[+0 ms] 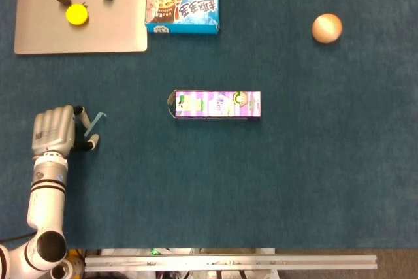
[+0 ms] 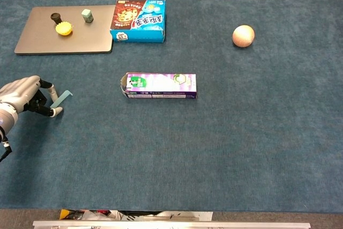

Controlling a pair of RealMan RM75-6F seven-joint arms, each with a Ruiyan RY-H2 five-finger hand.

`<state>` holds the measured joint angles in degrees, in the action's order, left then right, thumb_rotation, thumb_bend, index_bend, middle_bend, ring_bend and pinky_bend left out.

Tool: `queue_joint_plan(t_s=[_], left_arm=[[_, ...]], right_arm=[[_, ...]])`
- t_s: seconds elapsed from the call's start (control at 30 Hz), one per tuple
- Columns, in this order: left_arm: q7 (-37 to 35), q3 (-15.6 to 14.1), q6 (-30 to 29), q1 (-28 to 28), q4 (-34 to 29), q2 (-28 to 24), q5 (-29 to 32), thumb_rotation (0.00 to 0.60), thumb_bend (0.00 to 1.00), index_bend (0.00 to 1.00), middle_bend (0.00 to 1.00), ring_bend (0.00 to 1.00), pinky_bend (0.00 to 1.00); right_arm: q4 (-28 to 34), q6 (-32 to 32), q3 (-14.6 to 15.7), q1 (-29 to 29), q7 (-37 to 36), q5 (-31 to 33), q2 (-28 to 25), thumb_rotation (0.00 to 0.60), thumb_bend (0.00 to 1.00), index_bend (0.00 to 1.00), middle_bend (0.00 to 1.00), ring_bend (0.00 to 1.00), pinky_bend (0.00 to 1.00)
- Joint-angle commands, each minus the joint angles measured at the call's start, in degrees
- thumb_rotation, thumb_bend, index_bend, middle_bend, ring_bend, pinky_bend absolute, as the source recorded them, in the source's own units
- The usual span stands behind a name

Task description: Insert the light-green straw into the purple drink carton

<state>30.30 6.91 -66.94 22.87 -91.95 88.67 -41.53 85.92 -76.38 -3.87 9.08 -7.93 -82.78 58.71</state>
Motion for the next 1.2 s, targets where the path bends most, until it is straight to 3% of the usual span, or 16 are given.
queue_joint_plan(t_s=[0.03, 0.33, 0.6, 0.77, 0.93, 1.2], left_arm=[[-0.14, -0.11, 0.12, 0.08, 0.07, -0.01, -0.04, 0.493, 0.3, 0.52, 0.93, 0.95, 0.96], [-0.54, -0.19, 0.17, 0.29, 0.46, 0.11, 0.1, 0.497, 0.35, 0.53, 0.93, 0.95, 0.97], [-0.6, -0.53, 0.56, 0.73, 1.58, 0.2, -0.85, 0.59, 0.38, 0.58, 0.95, 0.96, 0.98], [-0.76, -0.29, 1.96, 1.45, 1.53, -0.79, -1.07, 0.6, 0.39, 0.6, 0.95, 0.97, 0.98], [0.69, 0.22, 5.63, 3.74, -2.18, -5.46, -0.82, 0.598, 0.4, 0.6, 0.95, 0.97, 0.98], [5.59, 1.12, 16.49, 11.82, -10.85, -16.04, 8.33, 0.559, 0.41, 0.6, 0.95, 0.97, 0.98]], right_arm=[[0.01, 0.03, -0.02, -0.03, 0.07, 0.11, 0.01, 0.6, 0.33, 0.05, 0.25, 0.06, 0.04], [0.12, 0.3, -0.06, -0.03, 0.33, 0.36, -0.01, 0.6, 0.33, 0.05, 0.25, 0.06, 0.04], [0.08, 0.53, -0.15, 0.05, 0.44, 0.53, 0.0, 0.6, 0.33, 0.05, 0.25, 0.06, 0.04], [0.16, 0.33, -0.22, -0.02, 0.45, 0.5, -0.06, 0.6, 0.33, 0.05, 0.25, 0.06, 0.04], [0.42, 0.43, -0.18, 0.29, 0.72, -0.12, -0.25, 0.6, 0.33, 0.05, 0.25, 0.06, 0.04], [1.02, 1.08, -0.1, 1.35, 1.53, -1.38, -0.09, 0.6, 0.33, 0.05, 0.25, 0.06, 0.04]])
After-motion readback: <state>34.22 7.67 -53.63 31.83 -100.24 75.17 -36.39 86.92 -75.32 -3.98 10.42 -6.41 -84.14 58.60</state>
